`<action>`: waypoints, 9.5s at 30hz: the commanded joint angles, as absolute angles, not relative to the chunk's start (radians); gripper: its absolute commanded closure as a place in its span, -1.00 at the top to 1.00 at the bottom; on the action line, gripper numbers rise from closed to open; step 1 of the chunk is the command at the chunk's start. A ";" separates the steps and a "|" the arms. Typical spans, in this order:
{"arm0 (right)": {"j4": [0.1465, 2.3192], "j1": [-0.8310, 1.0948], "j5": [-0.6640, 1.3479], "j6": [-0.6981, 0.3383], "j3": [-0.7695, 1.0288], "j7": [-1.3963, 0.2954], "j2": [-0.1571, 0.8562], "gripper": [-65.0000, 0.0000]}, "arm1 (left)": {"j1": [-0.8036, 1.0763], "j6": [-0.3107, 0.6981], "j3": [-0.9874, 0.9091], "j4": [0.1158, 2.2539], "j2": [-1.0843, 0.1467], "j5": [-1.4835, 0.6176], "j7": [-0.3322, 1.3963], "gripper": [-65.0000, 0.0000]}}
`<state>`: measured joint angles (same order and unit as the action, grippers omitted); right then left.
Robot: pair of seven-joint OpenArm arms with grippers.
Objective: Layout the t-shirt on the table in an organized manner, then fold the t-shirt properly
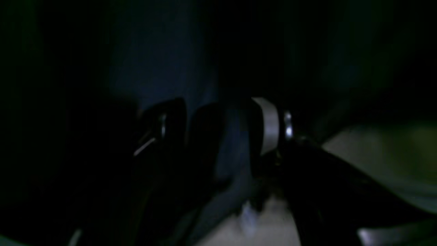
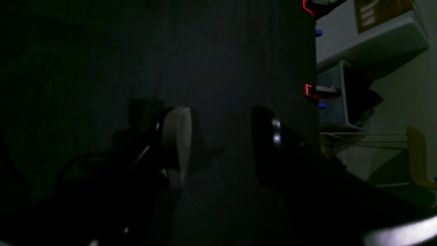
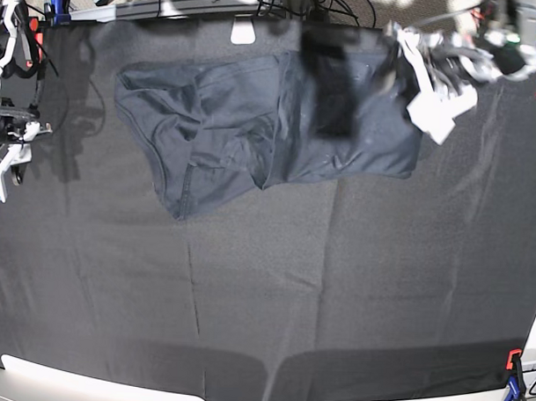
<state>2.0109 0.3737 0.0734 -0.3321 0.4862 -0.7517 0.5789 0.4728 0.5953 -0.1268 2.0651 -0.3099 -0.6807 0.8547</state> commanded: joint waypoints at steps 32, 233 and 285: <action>1.651 0.346 0.853 -0.599 0.487 -0.943 0.595 0.19 | 0.374 0.456 -0.130 2.056 -0.292 -0.419 0.686 -0.17; 1.560 -0.049 0.445 -0.698 -0.448 -0.992 0.067 -1.00 | 0.145 0.455 -0.184 1.368 -0.399 -0.237 0.544 -1.00; 2.209 0.931 0.392 -0.693 0.241 -1.125 0.067 -1.00 | 1.027 0.458 -0.420 1.904 -0.360 -0.542 0.733 -1.00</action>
